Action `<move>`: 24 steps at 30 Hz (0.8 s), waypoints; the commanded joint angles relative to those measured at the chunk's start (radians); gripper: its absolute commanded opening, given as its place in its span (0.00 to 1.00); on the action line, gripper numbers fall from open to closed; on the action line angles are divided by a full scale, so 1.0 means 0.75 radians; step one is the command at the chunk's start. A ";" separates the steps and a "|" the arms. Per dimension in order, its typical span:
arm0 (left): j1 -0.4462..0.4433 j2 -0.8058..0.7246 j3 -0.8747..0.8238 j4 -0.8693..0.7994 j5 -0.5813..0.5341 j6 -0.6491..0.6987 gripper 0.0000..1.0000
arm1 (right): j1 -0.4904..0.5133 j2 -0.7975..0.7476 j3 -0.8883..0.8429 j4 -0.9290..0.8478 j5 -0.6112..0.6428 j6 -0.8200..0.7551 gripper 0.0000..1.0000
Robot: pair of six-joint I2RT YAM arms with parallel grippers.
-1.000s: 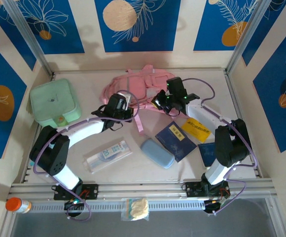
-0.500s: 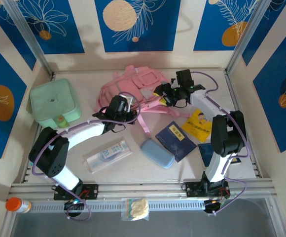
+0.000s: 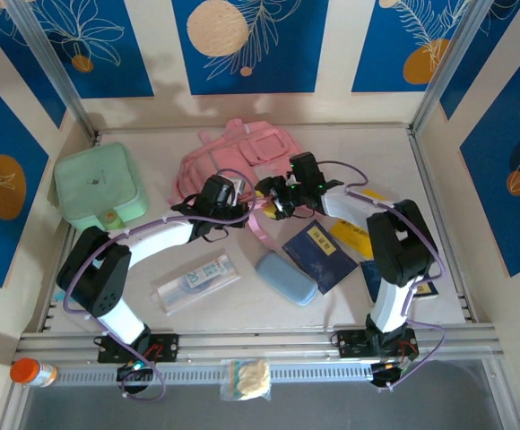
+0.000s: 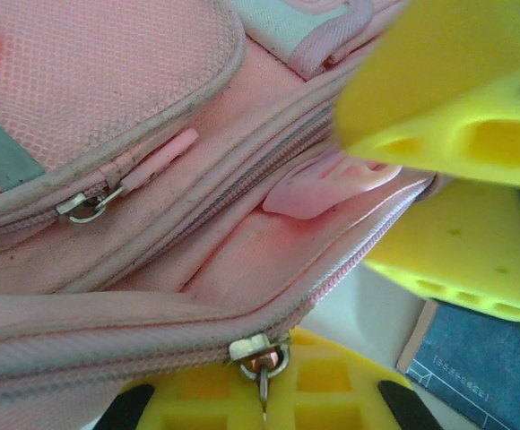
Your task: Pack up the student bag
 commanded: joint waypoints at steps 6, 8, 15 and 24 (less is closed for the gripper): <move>-0.007 -0.104 0.008 -0.020 -0.055 0.028 0.00 | -0.011 0.076 0.130 -0.062 0.131 -0.099 0.11; -0.005 -0.129 0.008 -0.099 -0.111 0.050 0.00 | -0.043 0.067 0.159 -0.140 0.133 -0.199 0.00; 0.109 -0.280 -0.117 -0.299 -0.252 0.049 0.00 | -0.230 0.011 0.253 -0.384 0.096 -0.572 0.00; 0.228 -0.308 -0.164 -0.193 0.074 0.003 0.00 | -0.314 0.108 0.449 -0.544 0.012 -0.717 0.15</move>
